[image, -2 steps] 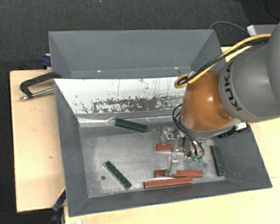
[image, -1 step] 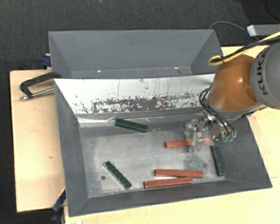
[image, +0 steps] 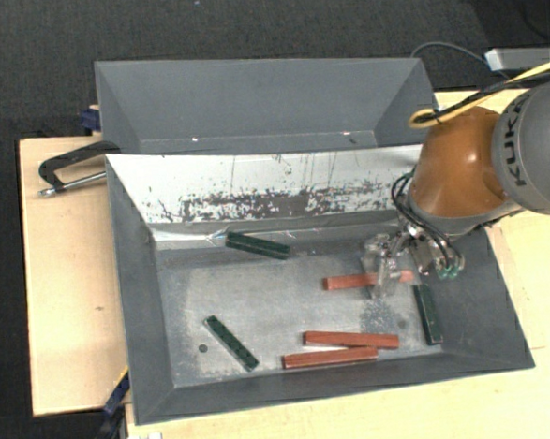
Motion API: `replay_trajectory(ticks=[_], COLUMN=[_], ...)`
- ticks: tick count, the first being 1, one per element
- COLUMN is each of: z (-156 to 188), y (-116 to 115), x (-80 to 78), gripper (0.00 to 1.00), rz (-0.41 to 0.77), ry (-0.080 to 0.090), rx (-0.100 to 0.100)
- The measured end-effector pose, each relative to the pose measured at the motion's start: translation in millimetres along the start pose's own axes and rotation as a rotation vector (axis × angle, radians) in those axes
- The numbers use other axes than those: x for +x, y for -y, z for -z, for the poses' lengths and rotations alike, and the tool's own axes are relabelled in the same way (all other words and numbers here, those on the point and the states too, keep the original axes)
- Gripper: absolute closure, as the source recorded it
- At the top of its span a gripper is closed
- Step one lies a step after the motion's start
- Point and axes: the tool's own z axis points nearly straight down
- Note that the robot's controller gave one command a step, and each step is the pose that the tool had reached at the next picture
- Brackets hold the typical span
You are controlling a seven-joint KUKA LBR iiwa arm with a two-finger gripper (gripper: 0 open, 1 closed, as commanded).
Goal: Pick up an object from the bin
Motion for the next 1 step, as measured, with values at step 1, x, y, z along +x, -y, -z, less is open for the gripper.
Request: replay_trajectory(ticks=[1], z=[140.8], y=[-27.4], x=[-3.6], gripper=[1.00], rz=[-0.023], ry=[0.002], rx=[0.000])
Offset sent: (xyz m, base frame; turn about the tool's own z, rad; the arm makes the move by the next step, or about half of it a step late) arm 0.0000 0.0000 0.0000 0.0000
